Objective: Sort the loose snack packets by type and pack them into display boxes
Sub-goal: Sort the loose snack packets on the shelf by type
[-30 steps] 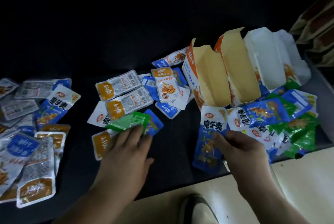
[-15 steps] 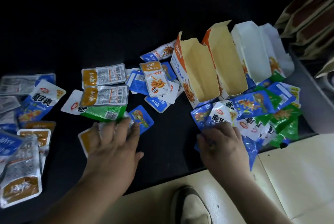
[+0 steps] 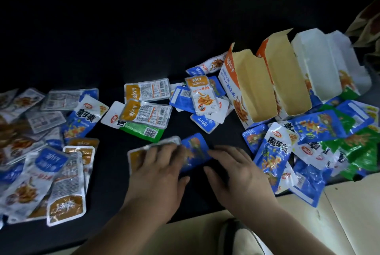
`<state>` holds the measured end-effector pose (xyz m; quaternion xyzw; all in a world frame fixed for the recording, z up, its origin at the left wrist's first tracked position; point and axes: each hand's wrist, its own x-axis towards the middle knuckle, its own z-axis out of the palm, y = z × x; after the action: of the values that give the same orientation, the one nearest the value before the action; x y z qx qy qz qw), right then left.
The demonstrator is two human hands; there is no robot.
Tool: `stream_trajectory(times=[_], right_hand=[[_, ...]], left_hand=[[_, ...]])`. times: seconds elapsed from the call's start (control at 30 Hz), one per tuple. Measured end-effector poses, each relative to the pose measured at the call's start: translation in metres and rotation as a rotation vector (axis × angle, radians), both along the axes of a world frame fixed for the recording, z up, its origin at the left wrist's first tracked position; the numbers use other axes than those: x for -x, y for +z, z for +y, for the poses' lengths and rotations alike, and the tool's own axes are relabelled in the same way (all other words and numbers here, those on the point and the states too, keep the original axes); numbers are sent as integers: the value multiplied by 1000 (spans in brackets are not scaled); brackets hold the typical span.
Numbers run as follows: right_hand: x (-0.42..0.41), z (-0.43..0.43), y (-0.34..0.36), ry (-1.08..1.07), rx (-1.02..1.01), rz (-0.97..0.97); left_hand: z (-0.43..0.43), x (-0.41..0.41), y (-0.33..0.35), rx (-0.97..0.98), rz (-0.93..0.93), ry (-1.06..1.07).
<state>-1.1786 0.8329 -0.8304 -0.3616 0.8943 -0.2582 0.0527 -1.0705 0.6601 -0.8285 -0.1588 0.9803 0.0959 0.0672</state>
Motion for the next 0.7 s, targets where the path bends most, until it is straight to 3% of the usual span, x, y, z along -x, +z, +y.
stream_trajectory(times=[0.13,0.27,0.37,0.43,0.53,0.7], right_hand=[[8,-15,0,-27,-87,-88],[20,-23,10,-7,-200,-236],[22,-21,16,16,-309,-309],[16,-19,14,47,-396,-258],[7,-18,13,51,-435,-201],[15,-19,26,29,-502,-297]], left_hand=[[18,-9,-3,-120,84,-138],[14,-19,-1,-210,49,-152],[13,-20,-1,-201,5,-135],[14,-17,-4,-175,-35,-97],[13,-6,8,-143,-83,-26],[0,4,21,-69,-156,66]])
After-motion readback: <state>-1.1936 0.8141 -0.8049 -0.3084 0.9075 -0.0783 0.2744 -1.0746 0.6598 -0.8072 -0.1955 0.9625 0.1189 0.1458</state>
